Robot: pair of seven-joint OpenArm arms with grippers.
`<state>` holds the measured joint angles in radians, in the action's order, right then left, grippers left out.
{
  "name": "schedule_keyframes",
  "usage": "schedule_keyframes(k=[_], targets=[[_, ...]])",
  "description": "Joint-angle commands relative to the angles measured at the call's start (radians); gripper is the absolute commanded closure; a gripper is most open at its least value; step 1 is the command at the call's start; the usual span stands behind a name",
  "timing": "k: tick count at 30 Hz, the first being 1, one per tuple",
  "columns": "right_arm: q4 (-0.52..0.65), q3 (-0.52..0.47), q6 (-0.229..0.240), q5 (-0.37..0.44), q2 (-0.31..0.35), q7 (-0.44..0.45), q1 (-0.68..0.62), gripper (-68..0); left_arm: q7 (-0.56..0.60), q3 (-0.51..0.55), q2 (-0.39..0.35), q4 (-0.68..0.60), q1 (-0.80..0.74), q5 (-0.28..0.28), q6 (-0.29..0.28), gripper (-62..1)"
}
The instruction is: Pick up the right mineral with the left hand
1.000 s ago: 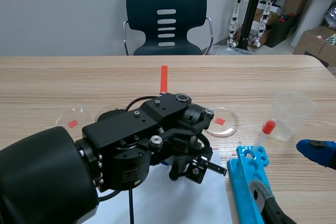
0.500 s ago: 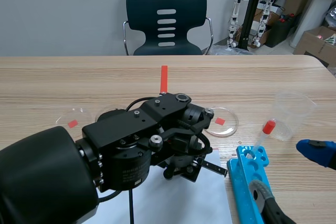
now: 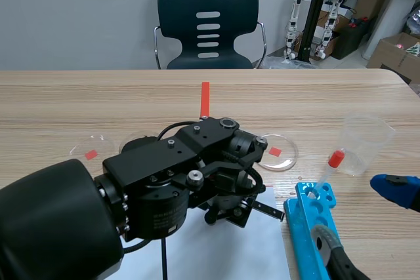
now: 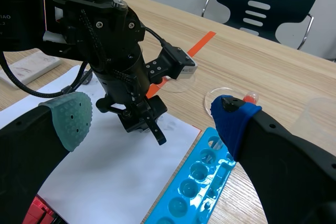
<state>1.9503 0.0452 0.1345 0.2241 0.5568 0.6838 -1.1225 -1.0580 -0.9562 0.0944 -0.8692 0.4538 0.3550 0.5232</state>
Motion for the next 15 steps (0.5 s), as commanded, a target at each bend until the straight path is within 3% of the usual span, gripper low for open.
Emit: schedule_keyframes(k=[1,10,15], targets=[[0.006,-0.011,-0.003,0.003,0.0,0.019,0.009,-47.5,0.014,0.001,0.005,-0.002,-0.008,-0.008,0.005,-14.5],[0.006,-0.011,-0.003,0.003,0.0,0.019,0.009,-47.5,0.084,0.001,-0.003,-0.021,-0.008,-0.008,0.005,-14.5],[0.006,-0.011,-0.003,0.003,0.0,0.019,0.009,-47.5,0.121,0.001,-0.061,-0.121,-0.008,-0.008,0.006,-14.5]])
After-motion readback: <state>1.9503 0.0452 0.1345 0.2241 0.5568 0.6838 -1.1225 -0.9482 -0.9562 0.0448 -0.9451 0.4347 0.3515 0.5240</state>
